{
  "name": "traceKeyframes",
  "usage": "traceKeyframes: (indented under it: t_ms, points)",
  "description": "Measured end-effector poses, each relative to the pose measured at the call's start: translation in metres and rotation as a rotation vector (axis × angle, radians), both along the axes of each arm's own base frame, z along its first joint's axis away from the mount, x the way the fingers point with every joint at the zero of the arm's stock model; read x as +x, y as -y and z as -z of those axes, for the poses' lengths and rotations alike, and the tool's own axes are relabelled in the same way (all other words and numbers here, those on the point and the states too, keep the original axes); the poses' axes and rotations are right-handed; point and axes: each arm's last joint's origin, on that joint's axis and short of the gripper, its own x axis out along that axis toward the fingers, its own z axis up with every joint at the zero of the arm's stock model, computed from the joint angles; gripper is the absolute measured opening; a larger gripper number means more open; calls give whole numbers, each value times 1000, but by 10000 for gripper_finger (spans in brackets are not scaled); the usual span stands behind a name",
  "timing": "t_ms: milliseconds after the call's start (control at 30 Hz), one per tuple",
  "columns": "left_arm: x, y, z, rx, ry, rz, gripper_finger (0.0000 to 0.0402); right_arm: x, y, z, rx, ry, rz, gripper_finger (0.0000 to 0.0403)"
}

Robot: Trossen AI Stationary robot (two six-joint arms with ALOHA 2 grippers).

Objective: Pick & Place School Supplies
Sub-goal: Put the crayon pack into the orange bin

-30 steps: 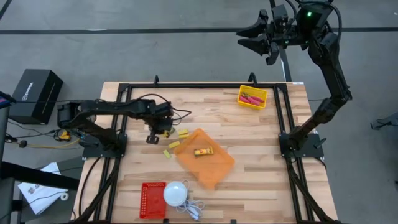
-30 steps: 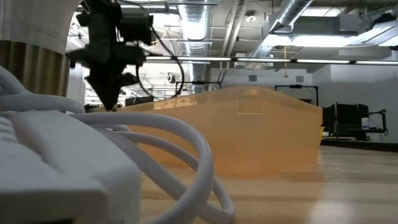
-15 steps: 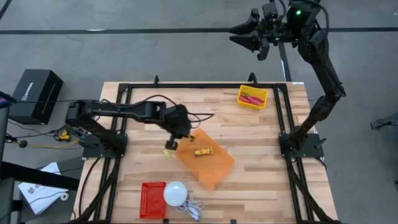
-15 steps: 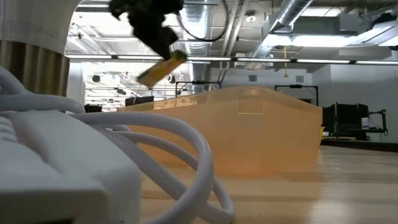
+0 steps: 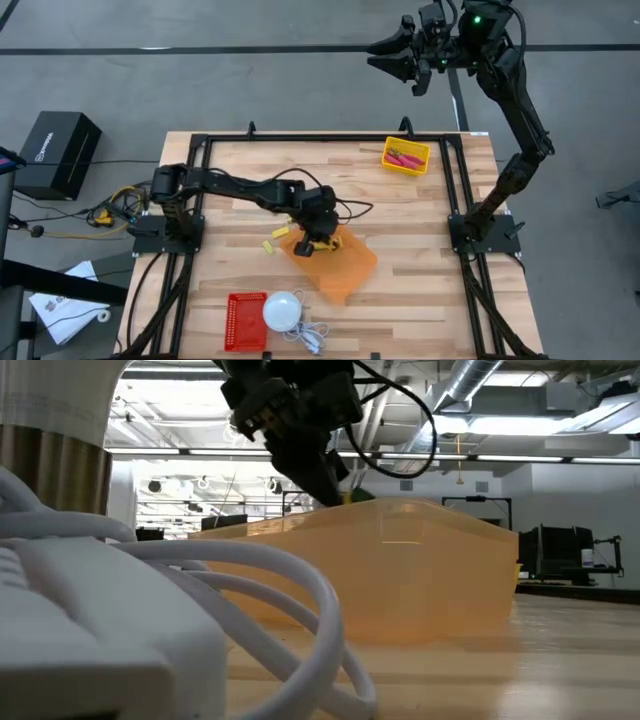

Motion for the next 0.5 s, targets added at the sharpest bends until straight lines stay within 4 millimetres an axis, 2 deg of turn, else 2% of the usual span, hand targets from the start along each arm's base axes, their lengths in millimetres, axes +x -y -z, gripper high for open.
traceKeyframes:
  t_ms: [133, 267, 500]
  points:
    - [2, -1, 1, -27, 10, 13, 34, 0, 0, 0, 0, -1, 0, 161]
    - [1, -1, -2, -31, 15, 7, 75, 0, 0, 0, -4, 0, -1, 162]
    - [-7, -2, -25, -59, 61, -31, 133, 0, 0, 0, -8, 0, 0, 162]
